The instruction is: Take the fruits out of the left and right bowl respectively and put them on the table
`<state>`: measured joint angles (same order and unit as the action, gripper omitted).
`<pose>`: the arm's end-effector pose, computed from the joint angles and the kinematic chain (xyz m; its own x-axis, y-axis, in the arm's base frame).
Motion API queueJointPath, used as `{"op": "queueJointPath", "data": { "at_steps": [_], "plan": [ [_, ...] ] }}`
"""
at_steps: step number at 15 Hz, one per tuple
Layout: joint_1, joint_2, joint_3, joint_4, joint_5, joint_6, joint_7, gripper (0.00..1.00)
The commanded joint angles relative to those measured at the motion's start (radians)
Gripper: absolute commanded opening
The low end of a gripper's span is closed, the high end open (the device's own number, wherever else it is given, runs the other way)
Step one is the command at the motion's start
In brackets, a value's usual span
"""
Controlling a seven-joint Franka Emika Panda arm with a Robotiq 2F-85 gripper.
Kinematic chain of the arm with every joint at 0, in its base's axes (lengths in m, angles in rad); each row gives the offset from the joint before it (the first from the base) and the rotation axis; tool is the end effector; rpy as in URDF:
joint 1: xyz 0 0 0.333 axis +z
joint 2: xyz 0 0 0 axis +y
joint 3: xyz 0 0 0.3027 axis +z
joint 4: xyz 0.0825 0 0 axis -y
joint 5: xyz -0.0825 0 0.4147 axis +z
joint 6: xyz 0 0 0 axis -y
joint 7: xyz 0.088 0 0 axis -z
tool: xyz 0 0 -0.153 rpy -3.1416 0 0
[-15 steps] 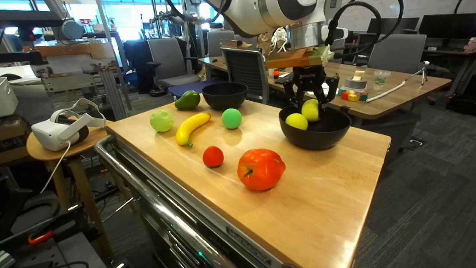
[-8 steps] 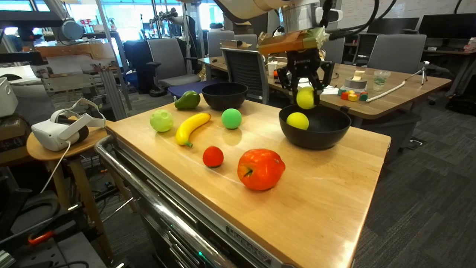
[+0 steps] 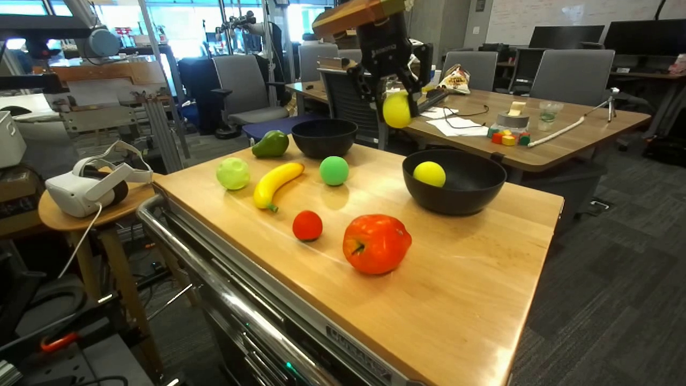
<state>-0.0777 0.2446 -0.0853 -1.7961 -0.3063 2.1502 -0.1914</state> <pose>0.6540 -0.1298 0.3544 0.9815 0.1897 0.0275 0.1730 -0.9383 0.2993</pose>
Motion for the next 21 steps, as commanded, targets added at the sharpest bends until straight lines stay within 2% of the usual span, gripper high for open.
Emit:
{"op": "queueJointPath", "data": {
  "at_steps": [1, 4, 10, 11, 13, 14, 16, 18, 20, 21],
  "plan": [
    [-0.001, -0.152, 0.015, -0.251, -0.005, 0.122, -0.040, 0.30],
    [-0.001, -0.195, 0.017, -0.410, -0.017, 0.220, -0.068, 0.30],
    [0.005, -0.181, 0.011, -0.537, -0.120, 0.323, -0.070, 0.31],
    [0.002, -0.189, 0.009, -0.549, -0.129, 0.332, -0.071, 0.80],
    [-0.006, -0.212, 0.006, -0.563, -0.118, 0.357, -0.093, 0.81],
    [-0.008, -0.224, 0.005, -0.563, -0.110, 0.364, -0.106, 0.88],
    [-0.018, -0.269, 0.013, -0.560, -0.008, 0.381, -0.221, 1.00],
    [-0.007, -0.329, 0.015, -0.531, 0.039, 0.332, -0.298, 1.00],
    [0.001, -0.354, 0.010, -0.475, 0.004, 0.317, -0.312, 1.00],
    [-0.004, -0.338, 0.007, -0.432, -0.033, 0.329, -0.278, 1.00]
  ]
}}
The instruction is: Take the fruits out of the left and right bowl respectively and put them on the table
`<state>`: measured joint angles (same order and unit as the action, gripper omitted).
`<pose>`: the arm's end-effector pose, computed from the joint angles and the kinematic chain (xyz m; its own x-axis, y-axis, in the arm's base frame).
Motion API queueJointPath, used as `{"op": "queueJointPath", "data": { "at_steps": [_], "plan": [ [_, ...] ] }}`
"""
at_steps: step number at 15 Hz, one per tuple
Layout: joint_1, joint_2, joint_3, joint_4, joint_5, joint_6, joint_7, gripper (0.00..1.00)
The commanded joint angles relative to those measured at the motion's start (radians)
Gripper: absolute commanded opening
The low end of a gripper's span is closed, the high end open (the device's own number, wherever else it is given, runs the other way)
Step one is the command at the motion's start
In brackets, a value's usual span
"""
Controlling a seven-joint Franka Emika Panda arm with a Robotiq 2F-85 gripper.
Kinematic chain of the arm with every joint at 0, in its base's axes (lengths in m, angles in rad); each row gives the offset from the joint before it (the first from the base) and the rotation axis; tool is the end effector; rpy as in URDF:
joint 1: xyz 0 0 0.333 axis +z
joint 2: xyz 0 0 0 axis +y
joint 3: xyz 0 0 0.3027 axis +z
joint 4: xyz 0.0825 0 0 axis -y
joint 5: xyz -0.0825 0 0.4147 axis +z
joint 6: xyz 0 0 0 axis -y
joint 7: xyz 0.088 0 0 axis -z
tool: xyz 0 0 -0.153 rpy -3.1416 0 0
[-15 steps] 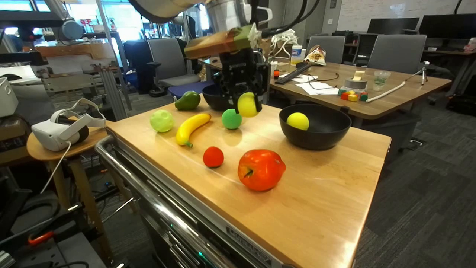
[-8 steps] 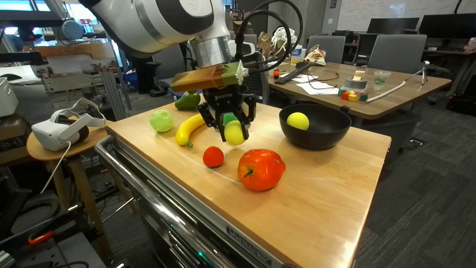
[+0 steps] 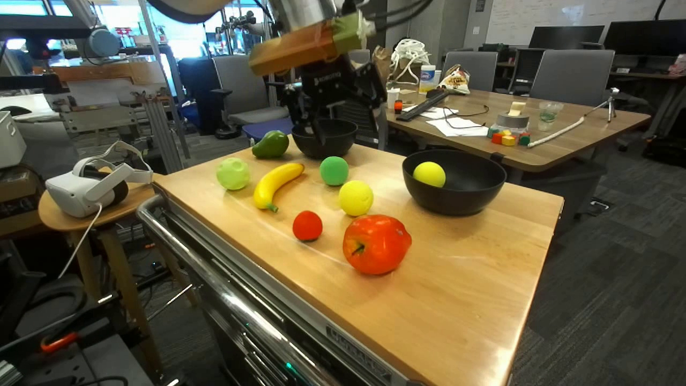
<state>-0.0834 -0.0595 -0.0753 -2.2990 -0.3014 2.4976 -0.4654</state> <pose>0.5575 -0.0956 0.3229 0.8530 0.5120 0.1010 0.4629 -0.8317 0.3066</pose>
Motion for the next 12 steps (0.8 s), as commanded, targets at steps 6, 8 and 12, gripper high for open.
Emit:
{"op": "queueJointPath", "data": {
  "at_steps": [6, 8, 12],
  "plan": [
    [-0.025, 0.235, -0.038, 0.391, -0.060, -0.032, 0.039, 1.00],
    [-0.045, 0.337, -0.054, 0.502, -0.037, -0.061, 0.012, 1.00],
    [-0.065, 0.355, -0.050, 0.488, -0.045, -0.051, 0.016, 1.00]
  ]
}}
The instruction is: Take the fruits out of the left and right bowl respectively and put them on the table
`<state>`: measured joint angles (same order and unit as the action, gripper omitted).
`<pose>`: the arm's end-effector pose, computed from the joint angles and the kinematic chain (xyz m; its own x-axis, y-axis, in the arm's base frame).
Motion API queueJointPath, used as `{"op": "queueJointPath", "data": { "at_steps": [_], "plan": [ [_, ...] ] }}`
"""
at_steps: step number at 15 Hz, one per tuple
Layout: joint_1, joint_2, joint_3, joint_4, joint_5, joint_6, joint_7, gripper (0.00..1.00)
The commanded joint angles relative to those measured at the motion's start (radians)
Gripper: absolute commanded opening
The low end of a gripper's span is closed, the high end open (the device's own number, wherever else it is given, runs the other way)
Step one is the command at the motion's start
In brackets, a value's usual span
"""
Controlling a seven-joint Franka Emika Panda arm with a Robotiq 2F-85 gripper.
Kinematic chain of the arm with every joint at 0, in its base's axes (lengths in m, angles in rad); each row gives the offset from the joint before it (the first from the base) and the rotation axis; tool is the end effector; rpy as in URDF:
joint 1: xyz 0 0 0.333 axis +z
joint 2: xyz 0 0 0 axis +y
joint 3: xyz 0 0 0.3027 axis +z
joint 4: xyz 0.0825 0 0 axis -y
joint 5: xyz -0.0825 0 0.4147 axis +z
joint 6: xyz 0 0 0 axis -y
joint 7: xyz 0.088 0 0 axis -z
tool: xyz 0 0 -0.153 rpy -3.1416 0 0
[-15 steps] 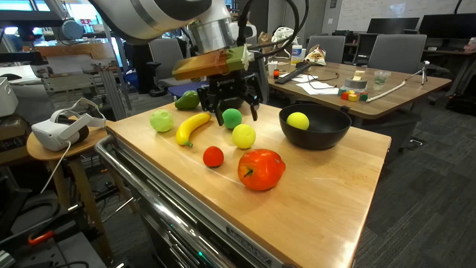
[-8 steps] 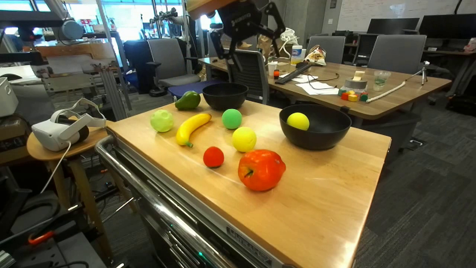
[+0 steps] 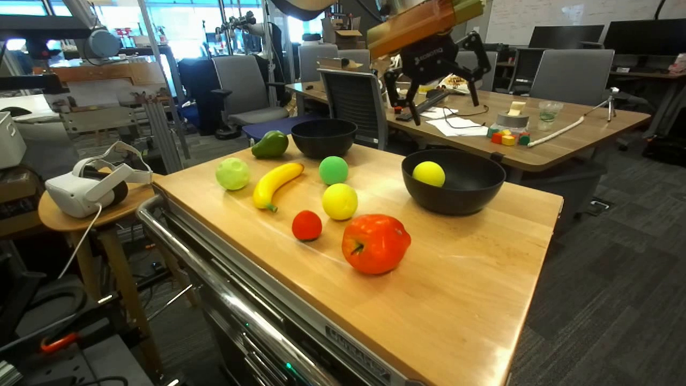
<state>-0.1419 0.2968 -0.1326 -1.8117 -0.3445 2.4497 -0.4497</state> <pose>0.6731 -0.1954 0.3457 0.8974 0.4253 0.1171 0.3436 -0.8403 0.4193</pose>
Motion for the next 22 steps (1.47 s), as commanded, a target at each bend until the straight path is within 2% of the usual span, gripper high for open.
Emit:
{"op": "queueJointPath", "data": {
  "at_steps": [1, 2, 10, 17, 22],
  "plan": [
    [-0.010, 0.018, 0.007, 0.021, -0.002, -0.005, 0.001, 1.00],
    [-0.013, 0.027, 0.009, 0.029, 0.003, -0.007, -0.004, 1.00],
    [-0.128, 0.127, 0.057, 0.073, 0.263, -0.014, -0.091, 1.00],
    [-0.237, 0.222, 0.158, 0.139, 0.523, -0.035, -0.208, 1.00],
    [-0.263, 0.250, 0.177, 0.161, 0.606, -0.068, -0.248, 1.00]
  ]
}}
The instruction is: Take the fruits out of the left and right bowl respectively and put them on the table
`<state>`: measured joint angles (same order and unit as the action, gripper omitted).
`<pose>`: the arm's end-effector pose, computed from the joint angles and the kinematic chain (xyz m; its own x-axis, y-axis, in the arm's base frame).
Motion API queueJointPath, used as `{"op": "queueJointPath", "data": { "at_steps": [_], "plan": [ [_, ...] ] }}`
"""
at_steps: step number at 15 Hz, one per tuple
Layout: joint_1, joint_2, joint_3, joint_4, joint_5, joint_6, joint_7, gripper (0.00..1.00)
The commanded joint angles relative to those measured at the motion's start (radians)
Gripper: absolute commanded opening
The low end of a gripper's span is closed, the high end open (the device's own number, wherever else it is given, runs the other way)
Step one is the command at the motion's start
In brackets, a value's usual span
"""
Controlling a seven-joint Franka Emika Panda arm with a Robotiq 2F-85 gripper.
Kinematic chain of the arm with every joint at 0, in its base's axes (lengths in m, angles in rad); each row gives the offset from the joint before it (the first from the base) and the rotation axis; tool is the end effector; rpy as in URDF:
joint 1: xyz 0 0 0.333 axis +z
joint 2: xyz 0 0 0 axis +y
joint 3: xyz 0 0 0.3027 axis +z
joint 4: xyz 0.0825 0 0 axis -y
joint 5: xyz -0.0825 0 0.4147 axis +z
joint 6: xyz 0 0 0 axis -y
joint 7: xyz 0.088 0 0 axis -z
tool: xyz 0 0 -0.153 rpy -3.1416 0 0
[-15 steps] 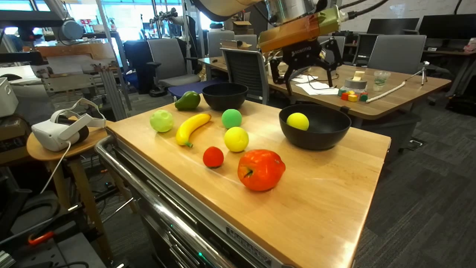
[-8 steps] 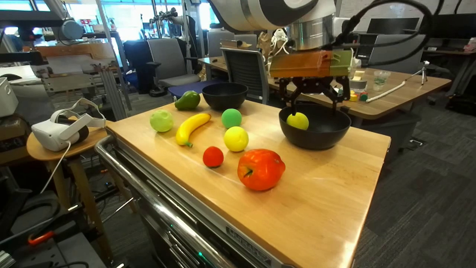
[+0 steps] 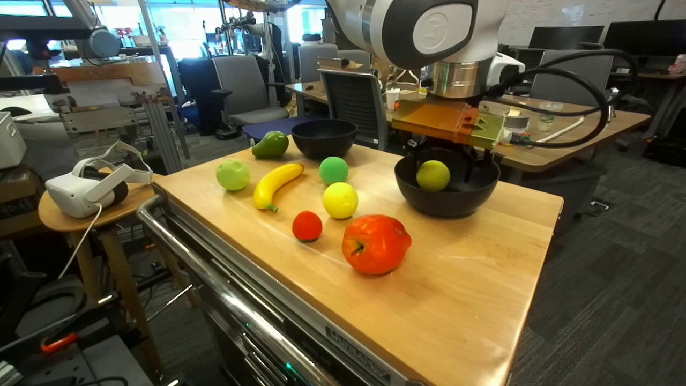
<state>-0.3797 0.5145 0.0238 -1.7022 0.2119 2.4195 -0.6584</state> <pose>0.6762 -0.2447 0.2408 0.9556 0.1438 0.2571 0.1561 -0.9874 -0.0279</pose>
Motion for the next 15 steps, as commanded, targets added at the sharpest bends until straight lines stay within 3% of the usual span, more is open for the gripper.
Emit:
{"op": "queueJointPath", "data": {
  "at_steps": [1, 6, 7, 8, 11, 14, 15],
  "plan": [
    [-0.028, 0.039, 0.021, 0.055, 0.058, -0.045, -0.043, 1.00],
    [-0.037, 0.063, 0.019, 0.070, 0.086, -0.081, -0.045, 1.00],
    [-0.035, 0.063, 0.018, 0.072, 0.084, -0.087, -0.041, 0.94],
    [-0.033, 0.060, 0.016, 0.072, 0.081, -0.094, -0.039, 0.74],
    [-0.005, 0.031, 0.001, 0.053, 0.044, -0.106, -0.019, 0.48],
    [0.040, -0.063, -0.010, -0.017, -0.023, -0.085, -0.024, 0.31],
    [0.054, -0.099, -0.009, -0.037, -0.052, -0.088, -0.040, 0.31]
  ]
}}
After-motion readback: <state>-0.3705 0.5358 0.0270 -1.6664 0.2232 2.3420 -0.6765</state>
